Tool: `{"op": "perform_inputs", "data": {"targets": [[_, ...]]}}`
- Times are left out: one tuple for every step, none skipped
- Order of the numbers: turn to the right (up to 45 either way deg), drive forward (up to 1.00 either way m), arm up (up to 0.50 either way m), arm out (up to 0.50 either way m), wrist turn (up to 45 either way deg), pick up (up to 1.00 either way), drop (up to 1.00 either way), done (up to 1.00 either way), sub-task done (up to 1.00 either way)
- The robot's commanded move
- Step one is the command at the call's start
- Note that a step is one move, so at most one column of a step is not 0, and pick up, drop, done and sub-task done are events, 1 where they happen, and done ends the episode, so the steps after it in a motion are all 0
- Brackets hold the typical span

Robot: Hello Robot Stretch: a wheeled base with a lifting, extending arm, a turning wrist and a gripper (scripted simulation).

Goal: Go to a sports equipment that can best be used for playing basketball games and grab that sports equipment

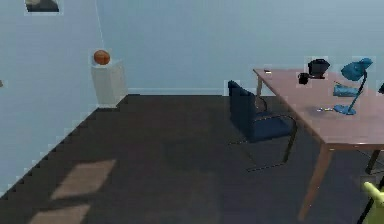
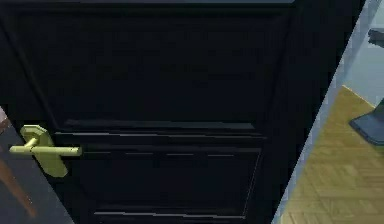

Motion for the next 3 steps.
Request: {"op": "perform_inputs", "data": {"targets": [[0.0, 0.05, 0.00, 0.00, 0.0, 0.00, 0.00, 0.00, 0.00], [-12.0, 0.00, 0.00, 0.00, 0.0, 0.00, 0.00, 0.00, 0.00], [0.0, 1.00, 0.00, 0.00, 0.0, 0.00, 0.00, 0.00, 0.00]]}}
